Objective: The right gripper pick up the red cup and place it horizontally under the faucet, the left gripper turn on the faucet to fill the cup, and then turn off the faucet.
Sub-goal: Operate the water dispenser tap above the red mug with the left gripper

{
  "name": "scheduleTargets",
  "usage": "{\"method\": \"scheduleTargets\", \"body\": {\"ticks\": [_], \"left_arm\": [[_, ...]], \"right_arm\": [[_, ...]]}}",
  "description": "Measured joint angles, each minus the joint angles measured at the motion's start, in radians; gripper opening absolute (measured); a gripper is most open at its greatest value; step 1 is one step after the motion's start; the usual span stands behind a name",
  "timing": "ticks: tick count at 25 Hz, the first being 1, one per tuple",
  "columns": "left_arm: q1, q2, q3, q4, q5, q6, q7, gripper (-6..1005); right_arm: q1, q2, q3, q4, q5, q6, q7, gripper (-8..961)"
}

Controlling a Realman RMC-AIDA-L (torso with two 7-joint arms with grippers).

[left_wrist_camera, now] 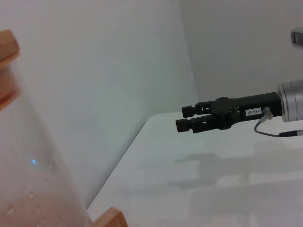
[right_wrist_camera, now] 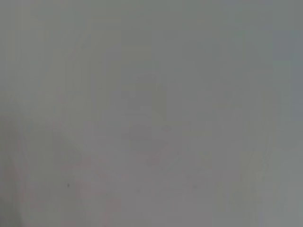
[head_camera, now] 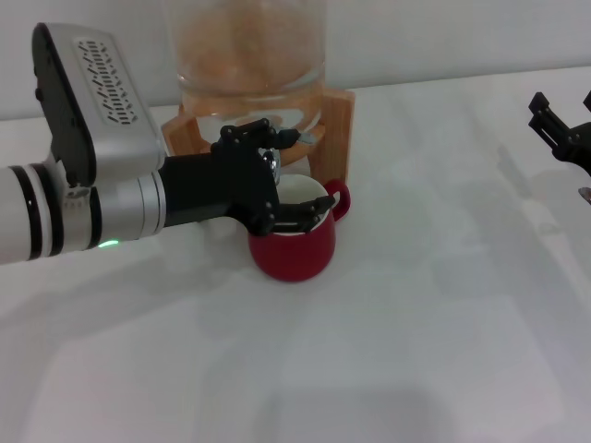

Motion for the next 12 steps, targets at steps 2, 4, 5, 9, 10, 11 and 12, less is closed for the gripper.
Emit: {"method": "scheduleTargets", "body": {"ticks": [2, 4, 5, 9, 10, 11, 12], "left_arm": [[-0.002, 0.0, 0.001, 0.0, 0.0, 0.0, 0.0, 875], [-0.004, 0.0, 0.002, 0.0, 0.0, 0.0, 0.0, 875], [-0.005, 0.0, 0.002, 0.002, 0.001, 0.0, 0.0, 875], [-0.005, 0.0, 0.002, 0.02, 0.008, 0.01, -0.011, 875], [-0.004, 0.0, 0.002, 0.027, 0.019, 0.012, -0.02, 875], [-0.003, 0.0, 0.002, 0.037, 0.032, 0.013, -0.032, 875], [-0.001, -0.001, 0.002, 0.045, 0.043, 0.014, -0.04, 875]], "right_arm": [[-0.001, 0.0, 0.0, 0.0, -0.001, 0.0, 0.0, 845], [-0.001, 0.0, 0.0, 0.0, -0.002, 0.0, 0.0, 845], [-0.001, 0.0, 0.0, 0.0, -0.003, 0.0, 0.0, 845], [-0.001, 0.0, -0.001, 0.0, -0.004, 0.0, 0.0, 845], [-0.001, 0.0, -0.001, 0.0, -0.004, 0.0, 0.0, 845], [-0.002, 0.0, -0.002, 0.0, -0.004, 0.0, 0.0, 845], [-0.002, 0.0, -0.002, 0.0, -0.005, -0.002, 0.0, 845]]}}
